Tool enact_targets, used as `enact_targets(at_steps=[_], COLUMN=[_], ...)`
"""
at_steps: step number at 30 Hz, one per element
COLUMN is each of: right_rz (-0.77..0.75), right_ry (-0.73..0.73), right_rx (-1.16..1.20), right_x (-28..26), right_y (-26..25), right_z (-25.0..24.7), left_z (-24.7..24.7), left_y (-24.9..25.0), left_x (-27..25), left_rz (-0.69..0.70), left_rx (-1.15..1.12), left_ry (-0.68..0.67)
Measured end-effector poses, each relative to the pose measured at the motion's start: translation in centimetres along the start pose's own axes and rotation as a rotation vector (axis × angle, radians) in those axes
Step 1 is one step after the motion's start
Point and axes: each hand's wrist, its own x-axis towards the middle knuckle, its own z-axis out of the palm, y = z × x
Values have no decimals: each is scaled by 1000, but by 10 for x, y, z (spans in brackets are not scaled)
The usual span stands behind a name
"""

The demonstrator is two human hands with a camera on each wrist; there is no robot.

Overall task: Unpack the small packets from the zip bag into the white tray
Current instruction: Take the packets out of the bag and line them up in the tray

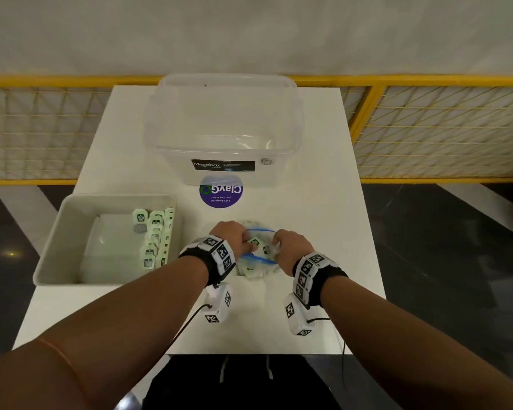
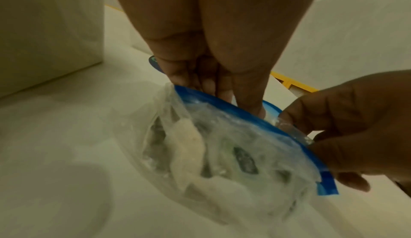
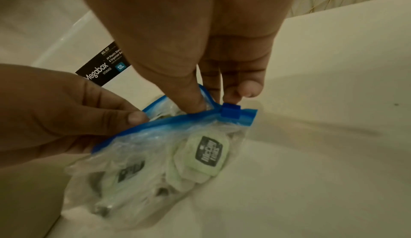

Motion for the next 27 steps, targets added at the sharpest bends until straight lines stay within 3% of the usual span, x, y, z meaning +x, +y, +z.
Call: enact_targets(at_steps=[9,15,20,24,27], right_rz=[-143,-193,-191,-224,-297], right_ry=[40,29,5,17,75], right_rx=[39,17,38,-2,49], right_x=[4,8,8,11,10], right_y=[11,5,9,12,7], right_z=[-15,-19,-15,-17,-25], left_z=[-16,-4,6,-11,-29], left_y=[12,21,17,16,20], left_x=[0,0,2,1,-4], left_rz=[-49,-81,-111,-60,66], left_rx=[-171,87,18,-38,-129], left_ry=[72,7,46,96,174])
